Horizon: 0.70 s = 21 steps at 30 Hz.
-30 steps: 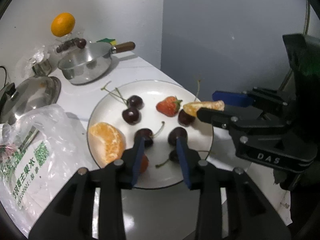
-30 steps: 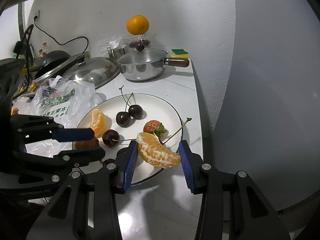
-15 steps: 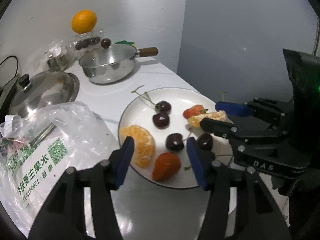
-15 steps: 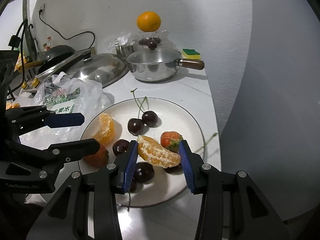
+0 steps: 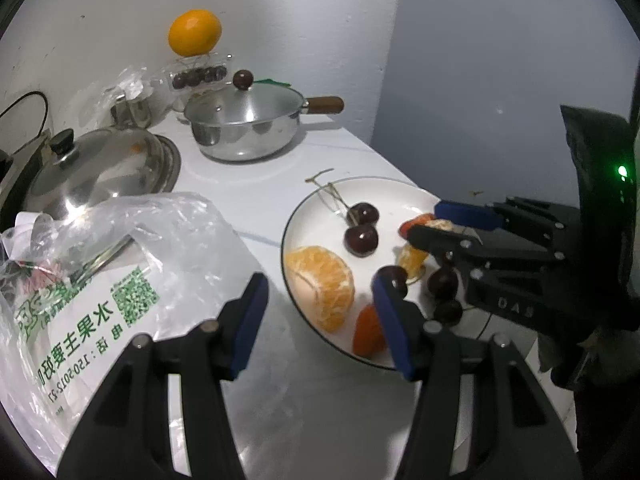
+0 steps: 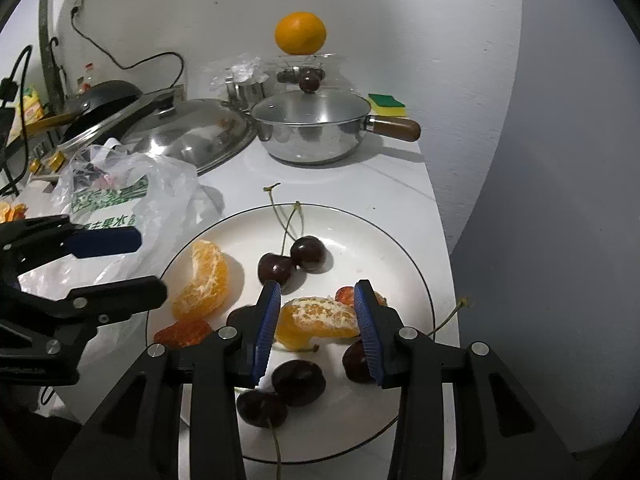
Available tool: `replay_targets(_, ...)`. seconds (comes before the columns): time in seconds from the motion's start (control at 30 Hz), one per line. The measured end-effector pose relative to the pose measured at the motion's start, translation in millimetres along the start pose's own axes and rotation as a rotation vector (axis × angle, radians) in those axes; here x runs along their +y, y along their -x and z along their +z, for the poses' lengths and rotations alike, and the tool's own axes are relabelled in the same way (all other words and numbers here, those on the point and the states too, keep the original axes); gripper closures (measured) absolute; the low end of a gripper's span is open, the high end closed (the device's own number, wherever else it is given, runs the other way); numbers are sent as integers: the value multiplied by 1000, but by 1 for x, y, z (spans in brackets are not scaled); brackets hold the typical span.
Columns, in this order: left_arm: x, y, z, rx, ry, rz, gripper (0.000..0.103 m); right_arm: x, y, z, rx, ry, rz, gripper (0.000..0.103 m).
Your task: Organize fruits
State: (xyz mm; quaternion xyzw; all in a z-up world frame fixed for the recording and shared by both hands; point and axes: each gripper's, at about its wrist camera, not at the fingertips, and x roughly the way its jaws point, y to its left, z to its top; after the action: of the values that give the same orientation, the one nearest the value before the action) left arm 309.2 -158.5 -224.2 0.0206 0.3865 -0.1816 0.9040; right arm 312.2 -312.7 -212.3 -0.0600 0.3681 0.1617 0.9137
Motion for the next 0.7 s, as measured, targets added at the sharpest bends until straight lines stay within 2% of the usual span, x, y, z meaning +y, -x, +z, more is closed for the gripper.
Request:
replay_targets(0.1, 3, 3, -1, -5, 4, 0, 47, 1, -1, 2, 3, -3, -13, 61)
replay_targets(0.23, 7, 8, -2, -13, 11, 0, 47, 5, 3, 4, -6, -1, -21, 51)
replay_targets(0.4, 8, 17, -3, -28, 11, 1, 47, 12, 12, 5, -16, 6, -38, 47)
replay_targets(0.43, 8, 20, -4, -33, 12, 2, 46, 13, 13, 5, -18, 7, -40, 47)
replay_targets(0.5, 8, 26, -4, -45, 17, 0, 34, 15, 18, 5, -23, 6, -45, 47)
replay_targets(0.7, 7, 44, -6, -75, 18, 3, 34, 25, 33, 4, -40, 10, -60, 47)
